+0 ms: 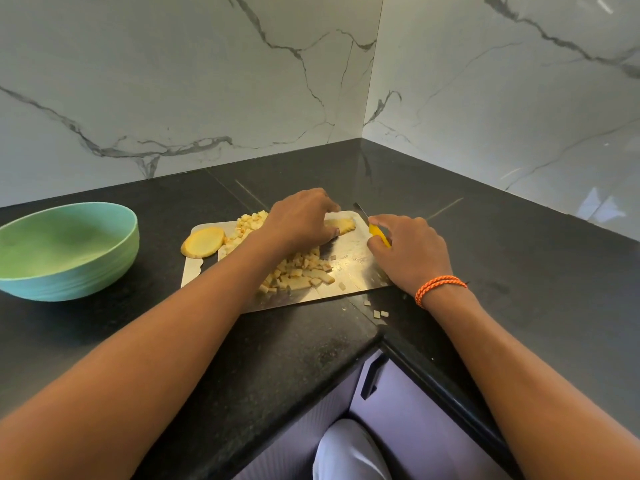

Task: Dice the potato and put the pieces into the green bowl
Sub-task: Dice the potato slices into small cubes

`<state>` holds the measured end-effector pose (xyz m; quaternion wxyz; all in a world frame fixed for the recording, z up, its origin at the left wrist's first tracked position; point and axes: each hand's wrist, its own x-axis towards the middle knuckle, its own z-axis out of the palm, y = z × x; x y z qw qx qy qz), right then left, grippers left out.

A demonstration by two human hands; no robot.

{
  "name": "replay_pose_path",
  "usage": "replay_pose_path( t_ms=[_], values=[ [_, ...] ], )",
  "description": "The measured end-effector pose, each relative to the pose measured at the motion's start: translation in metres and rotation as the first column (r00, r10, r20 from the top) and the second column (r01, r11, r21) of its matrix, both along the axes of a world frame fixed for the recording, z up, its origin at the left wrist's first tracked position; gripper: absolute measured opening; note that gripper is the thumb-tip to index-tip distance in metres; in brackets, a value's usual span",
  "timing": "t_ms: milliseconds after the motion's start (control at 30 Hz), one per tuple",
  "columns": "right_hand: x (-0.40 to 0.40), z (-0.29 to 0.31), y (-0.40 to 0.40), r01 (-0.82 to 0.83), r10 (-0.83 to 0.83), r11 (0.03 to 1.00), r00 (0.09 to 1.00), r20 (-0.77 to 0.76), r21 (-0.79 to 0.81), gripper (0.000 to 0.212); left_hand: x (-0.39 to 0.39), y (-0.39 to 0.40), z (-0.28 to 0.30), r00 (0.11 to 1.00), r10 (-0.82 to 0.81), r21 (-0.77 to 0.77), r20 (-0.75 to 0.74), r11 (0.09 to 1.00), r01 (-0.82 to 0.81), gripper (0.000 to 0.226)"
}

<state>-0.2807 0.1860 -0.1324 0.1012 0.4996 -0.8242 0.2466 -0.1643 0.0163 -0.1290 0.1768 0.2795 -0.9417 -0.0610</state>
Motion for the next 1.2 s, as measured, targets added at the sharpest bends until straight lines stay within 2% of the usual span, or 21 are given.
replay_pose_path(
  t_ms=[67,233,567,800,933,1033,1100,1200],
  values=[
    [0.0,0.0,0.0,0.005,-0.005,1.0,1.0,0.002,-0.003,0.041,-0.002,-0.001,-0.002,0.999,-0.042,0.065,0.028,0.997,0.04,0.053],
    [0.001,0.001,0.001,-0.008,0.008,1.0,1.0,0.008,0.006,0.04,-0.008,-0.003,-0.002,0.992,-0.109,0.173,0.067,0.98,0.097,0.046],
    [0.004,0.002,0.005,-0.04,0.039,0.999,0.999,0.011,0.03,0.04,-0.005,-0.002,0.001,0.999,-0.042,0.122,-0.014,0.992,0.043,0.037],
    [0.006,0.002,0.007,-0.044,0.044,0.998,0.999,0.007,0.051,0.041,-0.013,0.008,-0.004,0.995,0.078,0.003,-0.054,0.997,-0.078,0.035],
    [0.01,0.002,0.004,-0.033,0.034,0.995,0.999,-0.016,0.092,0.043,0.003,-0.009,0.013,0.993,0.104,0.158,-0.06,0.983,-0.093,0.028],
    [0.013,0.002,0.002,-0.02,0.023,0.993,0.999,-0.027,0.115,0.044,0.017,-0.024,0.023,0.998,0.059,0.278,-0.002,0.959,-0.056,0.025],
    [0.016,0.001,0.001,-0.018,0.021,0.993,0.999,-0.025,0.114,0.045,0.018,-0.026,0.021,0.999,0.049,0.304,0.013,0.951,-0.05,0.022],
    [0.018,0.0,-0.002,-0.023,0.025,0.991,1.0,-0.013,0.131,0.045,0.012,-0.021,0.016,0.996,0.088,0.263,-0.017,0.961,-0.081,0.016]
  ],
)
